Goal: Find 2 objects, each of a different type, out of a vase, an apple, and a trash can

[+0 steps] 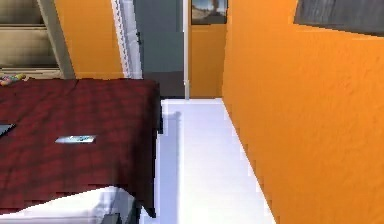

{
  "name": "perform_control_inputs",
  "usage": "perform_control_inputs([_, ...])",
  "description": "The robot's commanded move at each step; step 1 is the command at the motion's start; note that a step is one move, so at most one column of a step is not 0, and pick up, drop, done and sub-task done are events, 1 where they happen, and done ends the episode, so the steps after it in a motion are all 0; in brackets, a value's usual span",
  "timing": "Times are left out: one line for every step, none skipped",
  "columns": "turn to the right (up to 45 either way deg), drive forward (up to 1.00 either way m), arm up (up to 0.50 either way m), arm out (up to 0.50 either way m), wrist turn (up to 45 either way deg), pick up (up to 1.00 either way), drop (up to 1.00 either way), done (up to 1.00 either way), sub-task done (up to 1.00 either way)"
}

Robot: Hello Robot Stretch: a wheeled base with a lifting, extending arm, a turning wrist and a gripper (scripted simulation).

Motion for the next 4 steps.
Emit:
perform_control_inputs([0.0,0.6,0.0,0.0,0.0,0.0,0.0,0.0,0.0])
perform_control_inputs([-3.0,0.0,0.0,0.0,0.0,0.0,0.0,0.0,0.0])
perform_control_inputs([0.0,1.0,0.0,0.0,0.0,0.0,0.0,0.0,0.0])
perform_control_inputs([0.0,0.35,0.0,0.0,0.0,0.0,0.0,0.0,0.0])
